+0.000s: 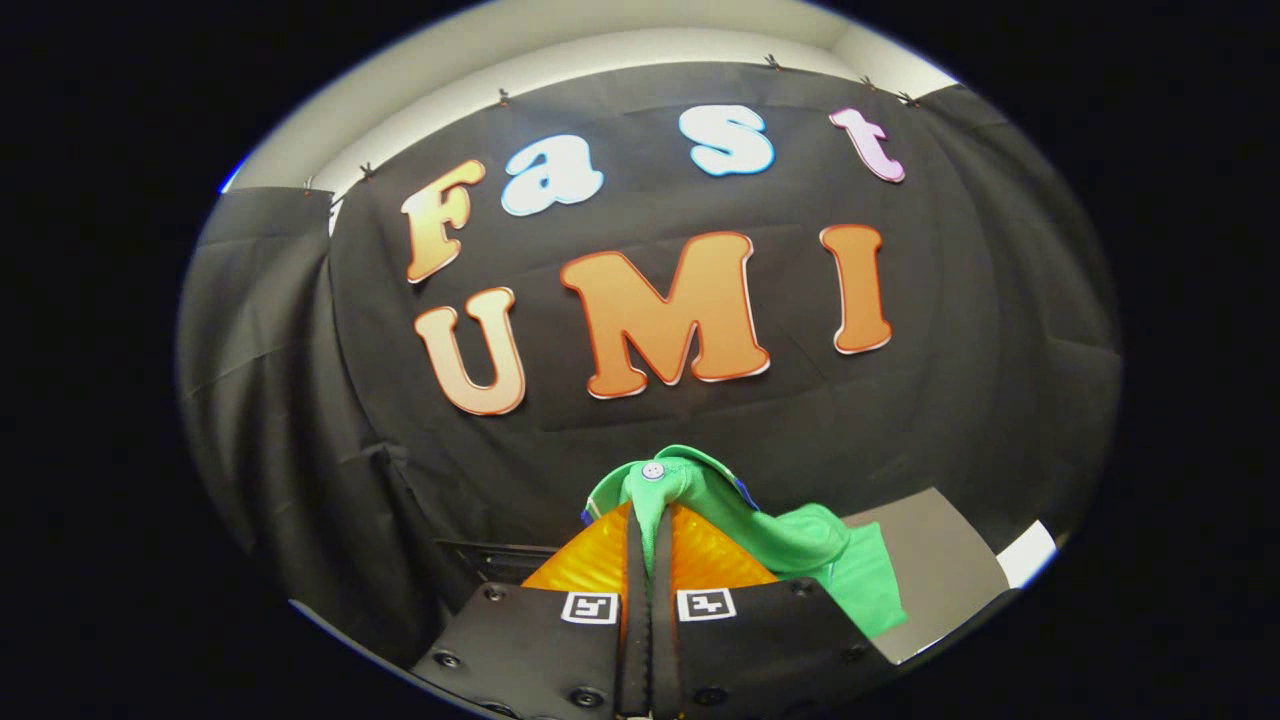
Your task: Put the clothes into the washing machine and then close the washing machine lid.
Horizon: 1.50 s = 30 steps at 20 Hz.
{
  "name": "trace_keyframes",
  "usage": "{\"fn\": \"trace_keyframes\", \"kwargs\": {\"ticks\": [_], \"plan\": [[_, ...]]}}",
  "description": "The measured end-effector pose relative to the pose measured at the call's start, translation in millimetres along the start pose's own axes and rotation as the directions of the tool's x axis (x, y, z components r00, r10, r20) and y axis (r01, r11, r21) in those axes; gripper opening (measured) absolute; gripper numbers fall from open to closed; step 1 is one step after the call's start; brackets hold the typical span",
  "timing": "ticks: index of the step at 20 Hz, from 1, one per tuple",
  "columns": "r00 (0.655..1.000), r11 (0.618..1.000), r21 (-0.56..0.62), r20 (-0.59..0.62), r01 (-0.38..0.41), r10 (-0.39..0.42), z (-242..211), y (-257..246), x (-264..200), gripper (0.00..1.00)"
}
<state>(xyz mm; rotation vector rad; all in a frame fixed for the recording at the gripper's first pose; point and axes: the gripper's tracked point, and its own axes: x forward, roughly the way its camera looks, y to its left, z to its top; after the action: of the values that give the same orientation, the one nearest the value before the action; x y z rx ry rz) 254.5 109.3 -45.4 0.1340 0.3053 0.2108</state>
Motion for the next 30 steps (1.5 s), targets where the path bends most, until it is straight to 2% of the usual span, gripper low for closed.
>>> {"fn": "trace_keyframes", "kwargs": {"ticks": [5, 10, 20, 23, 26, 30], "plan": [[0.995, 0.995, 0.013, 0.012, -0.1, 0.1, -7.1, 49.3, 4.1, 0.08], [0.983, 0.983, -0.028, 0.001, -0.181, 0.181, -17.2, 101.6, 10.0, 0.08], [0.929, 0.928, -0.064, 0.029, -0.366, 0.368, -26.4, 185.6, 29.5, 0.08], [0.923, 0.919, -0.101, 0.015, -0.382, 0.385, -31.7, 199.7, 38.2, 0.08], [0.896, 0.893, -0.11, 0.031, -0.437, 0.442, -32.3, 221.6, 41.8, 0.08], [0.883, 0.877, -0.126, 0.013, -0.464, 0.47, -40.4, 236.1, 51.9, 0.08]]}}
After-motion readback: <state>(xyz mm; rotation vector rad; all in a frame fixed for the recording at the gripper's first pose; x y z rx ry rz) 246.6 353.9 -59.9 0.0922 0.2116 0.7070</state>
